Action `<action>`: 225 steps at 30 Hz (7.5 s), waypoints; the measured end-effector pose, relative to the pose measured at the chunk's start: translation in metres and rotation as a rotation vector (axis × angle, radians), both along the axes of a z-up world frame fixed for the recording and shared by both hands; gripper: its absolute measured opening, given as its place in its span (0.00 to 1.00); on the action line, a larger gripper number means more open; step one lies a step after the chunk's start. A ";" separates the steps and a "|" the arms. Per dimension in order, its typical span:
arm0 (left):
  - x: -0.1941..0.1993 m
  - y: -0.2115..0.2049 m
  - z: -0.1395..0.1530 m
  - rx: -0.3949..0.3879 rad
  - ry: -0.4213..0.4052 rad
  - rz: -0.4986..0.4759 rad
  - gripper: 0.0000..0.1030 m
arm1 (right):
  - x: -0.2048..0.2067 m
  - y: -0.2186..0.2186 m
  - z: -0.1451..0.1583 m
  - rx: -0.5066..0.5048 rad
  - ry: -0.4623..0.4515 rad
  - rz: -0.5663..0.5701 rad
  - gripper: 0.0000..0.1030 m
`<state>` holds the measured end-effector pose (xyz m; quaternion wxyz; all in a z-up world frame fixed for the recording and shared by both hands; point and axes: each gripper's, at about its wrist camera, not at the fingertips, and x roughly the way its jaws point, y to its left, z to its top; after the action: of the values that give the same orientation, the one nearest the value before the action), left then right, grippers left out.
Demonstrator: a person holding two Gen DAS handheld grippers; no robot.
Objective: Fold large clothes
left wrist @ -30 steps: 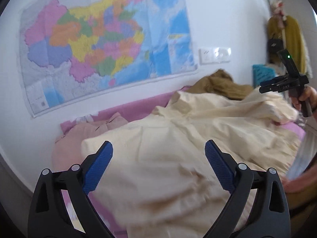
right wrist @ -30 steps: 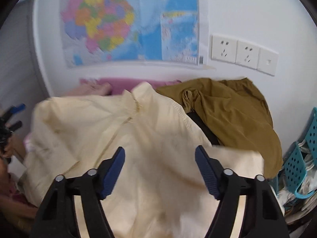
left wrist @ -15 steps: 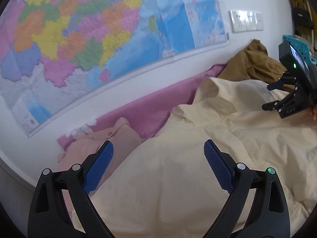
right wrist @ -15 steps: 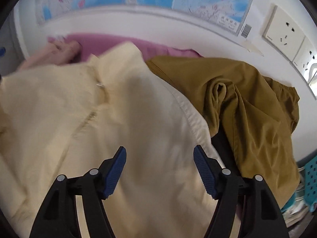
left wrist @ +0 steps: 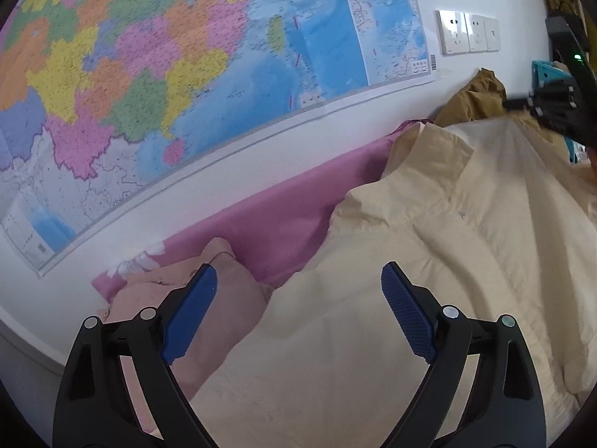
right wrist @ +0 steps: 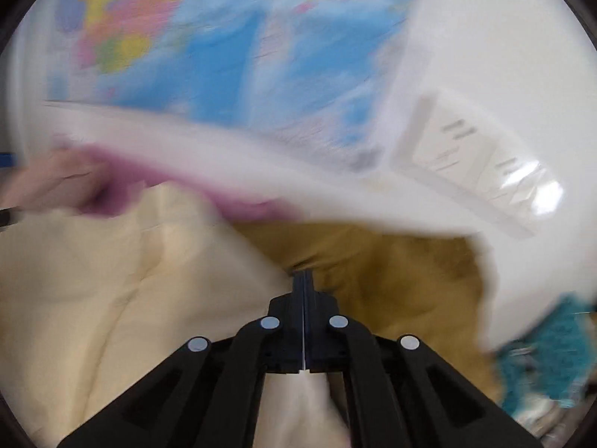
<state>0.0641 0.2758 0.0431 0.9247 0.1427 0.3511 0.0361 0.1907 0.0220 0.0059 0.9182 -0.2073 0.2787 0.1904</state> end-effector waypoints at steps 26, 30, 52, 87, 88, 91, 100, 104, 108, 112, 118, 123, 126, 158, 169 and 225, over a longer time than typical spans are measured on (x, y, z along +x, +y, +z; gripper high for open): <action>-0.037 -0.114 -0.019 -0.228 0.032 -0.273 0.86 | -0.121 -0.292 -0.059 0.352 0.357 -0.230 0.94; -0.036 -0.151 -0.034 -0.252 0.077 -0.335 0.86 | -0.121 -0.320 -0.098 0.321 0.405 -0.360 0.94; -0.027 -0.207 -0.061 -0.328 0.186 -0.369 0.86 | -0.158 -0.412 -0.156 1.095 0.469 -0.402 0.26; 0.058 -0.219 -0.036 -0.477 0.147 -0.294 0.73 | -0.202 -0.216 0.164 0.715 -0.078 0.320 0.04; 0.051 -0.202 -0.029 -0.498 0.128 -0.279 0.73 | -0.201 -0.200 0.167 0.689 -0.072 0.353 0.04; 0.024 -0.142 -0.011 -0.536 0.071 -0.196 0.74 | -0.188 -0.140 0.168 0.618 -0.005 0.457 0.04; -0.071 -0.006 0.000 -0.551 -0.064 0.004 0.77 | -0.153 0.048 0.070 0.361 0.285 0.590 0.04; -0.092 0.031 -0.016 -0.555 -0.045 0.056 0.77 | -0.147 0.098 0.004 0.259 0.454 0.573 0.20; -0.098 0.047 -0.029 -0.572 -0.020 0.067 0.77 | -0.150 0.098 -0.011 0.265 0.510 0.562 0.58; -0.098 0.044 -0.035 -0.608 0.001 0.014 0.79 | -0.144 0.050 0.023 0.405 0.480 0.577 0.58; -0.094 0.012 -0.043 -0.573 0.078 -0.085 0.89 | -0.086 -0.043 0.032 0.407 0.357 0.274 0.65; -0.063 -0.008 -0.073 -0.541 0.280 -0.049 0.91 | -0.044 -0.095 -0.027 0.286 0.467 0.037 0.65; -0.051 -0.011 -0.094 -0.535 0.353 -0.014 0.86 | -0.032 -0.114 -0.059 0.322 0.562 -0.015 0.65; -0.045 0.009 -0.096 -0.508 0.338 0.119 0.25 | -0.030 -0.114 -0.024 0.404 0.375 -0.046 0.34; -0.055 0.016 -0.097 -0.513 0.331 0.141 0.30 | -0.080 0.020 -0.066 0.152 0.484 0.315 0.33; -0.085 0.009 -0.049 -0.358 0.074 0.090 0.82 | -0.071 -0.010 -0.047 0.054 0.621 0.280 0.40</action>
<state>-0.0211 0.2849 -0.0060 0.9192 -0.0388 0.3918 0.0088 0.1197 0.0121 -0.0414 0.7597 -0.1510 0.5087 0.3759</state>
